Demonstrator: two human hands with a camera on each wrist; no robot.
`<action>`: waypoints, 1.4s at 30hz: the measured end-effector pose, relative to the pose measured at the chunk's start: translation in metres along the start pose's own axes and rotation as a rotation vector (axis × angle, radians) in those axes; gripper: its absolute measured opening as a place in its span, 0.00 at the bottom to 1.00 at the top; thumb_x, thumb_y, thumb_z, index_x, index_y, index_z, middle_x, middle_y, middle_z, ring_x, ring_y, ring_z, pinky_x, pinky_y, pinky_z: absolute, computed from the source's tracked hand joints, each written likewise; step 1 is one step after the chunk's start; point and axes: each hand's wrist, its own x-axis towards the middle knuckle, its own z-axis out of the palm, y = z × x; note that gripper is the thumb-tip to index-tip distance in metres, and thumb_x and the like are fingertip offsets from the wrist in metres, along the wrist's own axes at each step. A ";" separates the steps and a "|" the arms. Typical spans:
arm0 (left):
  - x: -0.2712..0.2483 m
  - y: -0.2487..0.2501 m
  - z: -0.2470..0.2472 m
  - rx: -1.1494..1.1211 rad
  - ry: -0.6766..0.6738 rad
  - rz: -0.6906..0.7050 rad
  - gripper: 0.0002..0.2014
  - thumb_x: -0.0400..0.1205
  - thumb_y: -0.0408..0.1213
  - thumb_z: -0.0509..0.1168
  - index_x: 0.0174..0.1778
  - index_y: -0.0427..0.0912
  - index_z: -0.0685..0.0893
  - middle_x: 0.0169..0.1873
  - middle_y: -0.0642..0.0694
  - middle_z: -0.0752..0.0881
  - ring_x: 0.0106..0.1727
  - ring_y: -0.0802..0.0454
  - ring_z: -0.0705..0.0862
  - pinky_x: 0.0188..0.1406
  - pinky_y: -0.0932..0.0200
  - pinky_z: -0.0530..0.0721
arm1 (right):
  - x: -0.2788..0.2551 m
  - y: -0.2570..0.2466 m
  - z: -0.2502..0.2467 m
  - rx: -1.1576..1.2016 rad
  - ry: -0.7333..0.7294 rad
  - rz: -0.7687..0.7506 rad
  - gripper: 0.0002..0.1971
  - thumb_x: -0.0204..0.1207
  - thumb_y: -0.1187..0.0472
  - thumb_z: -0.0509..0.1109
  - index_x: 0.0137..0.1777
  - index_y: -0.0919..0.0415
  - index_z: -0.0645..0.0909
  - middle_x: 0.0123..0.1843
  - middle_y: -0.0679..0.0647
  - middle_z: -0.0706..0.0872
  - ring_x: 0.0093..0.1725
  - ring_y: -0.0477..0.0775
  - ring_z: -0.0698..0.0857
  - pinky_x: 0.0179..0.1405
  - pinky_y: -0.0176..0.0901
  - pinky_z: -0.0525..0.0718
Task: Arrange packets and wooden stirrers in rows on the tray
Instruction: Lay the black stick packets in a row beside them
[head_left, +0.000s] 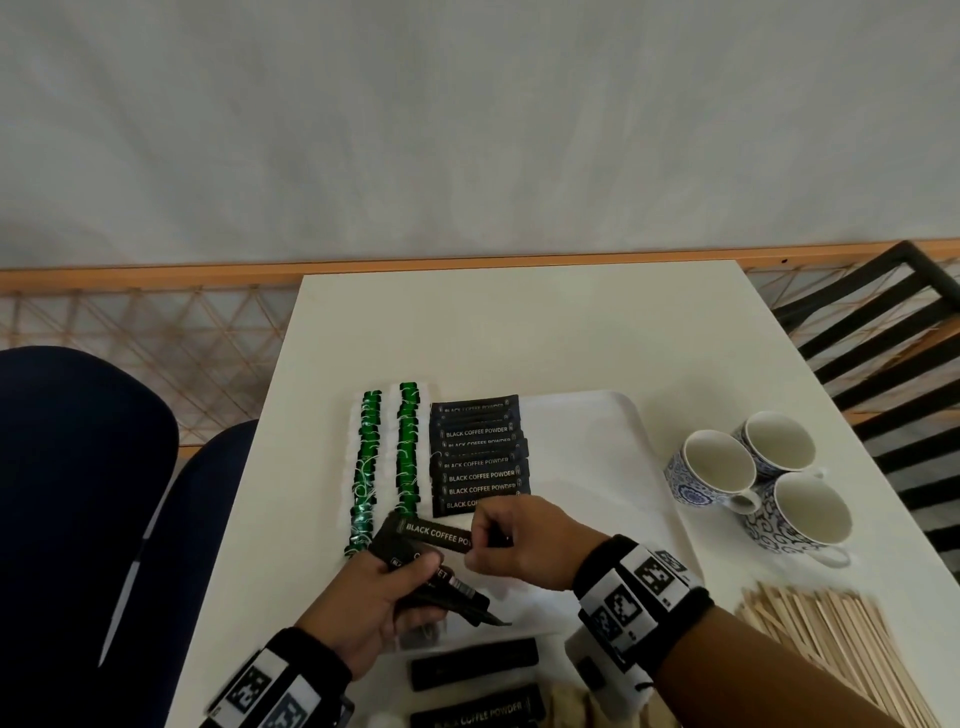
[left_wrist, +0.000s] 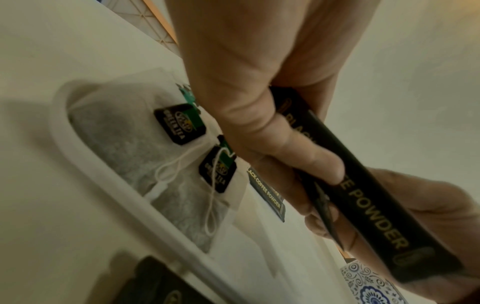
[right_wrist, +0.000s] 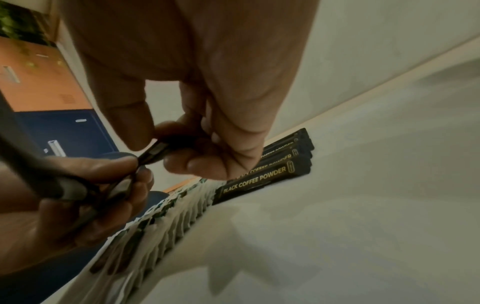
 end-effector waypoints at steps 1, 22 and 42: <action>-0.001 0.000 0.001 0.002 0.000 0.001 0.08 0.79 0.26 0.66 0.52 0.27 0.83 0.40 0.33 0.89 0.38 0.42 0.91 0.27 0.57 0.89 | -0.001 0.001 -0.001 0.041 0.001 -0.004 0.11 0.74 0.57 0.76 0.36 0.45 0.77 0.36 0.42 0.84 0.34 0.38 0.80 0.40 0.31 0.79; -0.004 -0.001 -0.009 -0.034 0.052 0.006 0.15 0.73 0.31 0.70 0.52 0.26 0.81 0.41 0.33 0.88 0.40 0.41 0.91 0.28 0.57 0.90 | 0.026 0.031 0.003 -0.644 0.301 0.108 0.07 0.82 0.57 0.63 0.57 0.48 0.79 0.56 0.47 0.83 0.58 0.54 0.77 0.59 0.51 0.71; -0.001 0.000 -0.010 -0.072 0.031 0.001 0.08 0.79 0.21 0.64 0.53 0.26 0.82 0.43 0.29 0.88 0.40 0.41 0.91 0.31 0.58 0.90 | 0.022 0.012 0.006 -0.544 0.336 0.035 0.06 0.80 0.53 0.62 0.53 0.51 0.78 0.52 0.48 0.82 0.51 0.51 0.77 0.57 0.52 0.80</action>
